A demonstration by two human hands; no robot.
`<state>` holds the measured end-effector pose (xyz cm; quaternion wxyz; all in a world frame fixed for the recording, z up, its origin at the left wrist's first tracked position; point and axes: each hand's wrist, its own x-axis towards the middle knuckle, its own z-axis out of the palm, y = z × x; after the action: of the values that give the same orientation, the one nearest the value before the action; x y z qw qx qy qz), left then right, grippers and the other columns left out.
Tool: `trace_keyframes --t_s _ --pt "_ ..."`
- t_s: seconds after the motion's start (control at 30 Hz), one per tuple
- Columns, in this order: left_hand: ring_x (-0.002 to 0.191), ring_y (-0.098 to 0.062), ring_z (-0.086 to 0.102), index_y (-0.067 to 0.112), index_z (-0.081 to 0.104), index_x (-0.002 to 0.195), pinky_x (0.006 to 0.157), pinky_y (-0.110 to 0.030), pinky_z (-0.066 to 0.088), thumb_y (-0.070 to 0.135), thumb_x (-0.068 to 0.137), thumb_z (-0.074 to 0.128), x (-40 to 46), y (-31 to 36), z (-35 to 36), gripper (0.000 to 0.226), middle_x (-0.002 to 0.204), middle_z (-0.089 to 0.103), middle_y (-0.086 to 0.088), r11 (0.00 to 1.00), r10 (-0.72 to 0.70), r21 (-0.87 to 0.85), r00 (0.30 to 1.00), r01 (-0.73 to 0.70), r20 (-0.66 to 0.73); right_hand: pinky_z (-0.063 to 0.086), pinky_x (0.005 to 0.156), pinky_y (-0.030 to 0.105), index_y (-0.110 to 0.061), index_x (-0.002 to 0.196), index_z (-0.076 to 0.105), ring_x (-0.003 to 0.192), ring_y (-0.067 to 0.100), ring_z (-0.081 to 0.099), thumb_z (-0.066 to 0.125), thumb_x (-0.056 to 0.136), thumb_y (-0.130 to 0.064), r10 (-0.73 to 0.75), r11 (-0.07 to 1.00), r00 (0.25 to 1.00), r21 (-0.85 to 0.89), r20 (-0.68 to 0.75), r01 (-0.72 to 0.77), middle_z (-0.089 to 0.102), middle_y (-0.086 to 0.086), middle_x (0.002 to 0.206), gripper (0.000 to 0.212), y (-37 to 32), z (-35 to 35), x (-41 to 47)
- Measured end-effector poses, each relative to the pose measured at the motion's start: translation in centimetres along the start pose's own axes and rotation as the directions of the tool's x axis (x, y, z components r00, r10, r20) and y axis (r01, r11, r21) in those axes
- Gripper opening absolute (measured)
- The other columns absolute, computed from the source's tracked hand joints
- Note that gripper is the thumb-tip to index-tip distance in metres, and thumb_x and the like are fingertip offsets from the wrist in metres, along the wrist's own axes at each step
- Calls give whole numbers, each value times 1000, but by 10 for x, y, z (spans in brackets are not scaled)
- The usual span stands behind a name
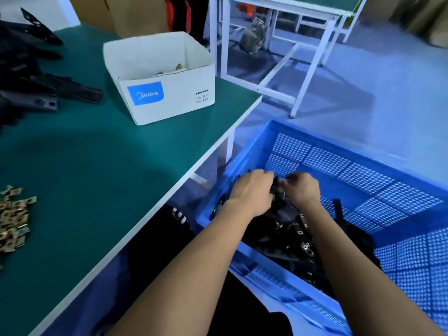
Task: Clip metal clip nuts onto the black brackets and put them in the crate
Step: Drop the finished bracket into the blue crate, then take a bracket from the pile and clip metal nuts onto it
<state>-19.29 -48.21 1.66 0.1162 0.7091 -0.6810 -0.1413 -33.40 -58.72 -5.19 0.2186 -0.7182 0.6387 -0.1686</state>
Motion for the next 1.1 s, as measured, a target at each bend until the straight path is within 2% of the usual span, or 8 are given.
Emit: trace_keyframes --t_s 0.1,0.2,0.3,0.4,0.6,0.8,0.97,1.1 --pt "118 -33 61 13 59 133 97 -49 50 16 96 59 3 6 -31 37 126 66 -7 989 -21 -146 968 -16 -251 42 66 30 -14 81 74 83 32 70 68 92 -31 -50 990 987 124 -155 70 75 8 79 21 -36 -13 -7" --pt "108 -28 66 15 64 130 93 -47 52 13 93 61 -1 5 -74 37 119 70 -4 958 -82 -278 858 -73 -508 33 60 32 -22 67 61 59 19 56 60 92 -30 -197 951 932 170 -305 257 62 -4 62 26 -88 -30 -24" --pt "94 -23 68 15 67 118 86 -44 55 9 88 61 -18 -17 -116 32 104 71 2 926 -173 -359 717 -115 -675 26 64 29 -17 73 64 62 18 50 66 85 -16 -380 842 797 181 -469 508 64 -2 67 12 -152 -40 -51" --pt "88 -17 68 15 68 110 82 -42 56 8 84 57 -46 -49 -150 30 93 71 6 918 -257 -382 578 -104 -774 27 62 32 -9 72 61 58 27 49 69 77 -5 -560 701 661 139 -499 700 62 6 63 10 -215 -39 -80" --pt "80 -8 68 16 70 99 78 -38 58 7 81 55 -137 -130 -185 25 87 71 8 878 -451 -476 250 -46 -856 30 56 38 -9 79 66 67 42 59 58 85 -14 -840 473 484 106 -247 875 72 16 75 12 -336 -6 -144" --pt "81 -3 65 17 69 99 82 -26 54 9 83 59 -261 -218 -197 20 86 70 12 846 -496 -470 50 254 -867 48 65 41 -13 90 70 87 44 64 57 81 -17 -944 325 302 209 135 922 72 14 88 17 -420 47 -228" --pt "88 -9 65 18 69 103 85 -30 54 14 86 60 -358 -269 -191 20 92 69 12 698 -567 -516 -56 497 -822 53 79 44 -15 96 70 101 37 63 64 86 -17 -963 185 132 223 233 957 67 10 99 12 -461 88 -296" --pt "110 -28 60 11 67 117 96 -34 44 10 88 58 -404 -298 -185 30 115 67 -8 481 -694 -629 -173 611 -699 51 95 47 -24 127 66 119 32 56 68 92 -28 -957 143 66 261 284 955 66 6 121 35 -495 120 -337"
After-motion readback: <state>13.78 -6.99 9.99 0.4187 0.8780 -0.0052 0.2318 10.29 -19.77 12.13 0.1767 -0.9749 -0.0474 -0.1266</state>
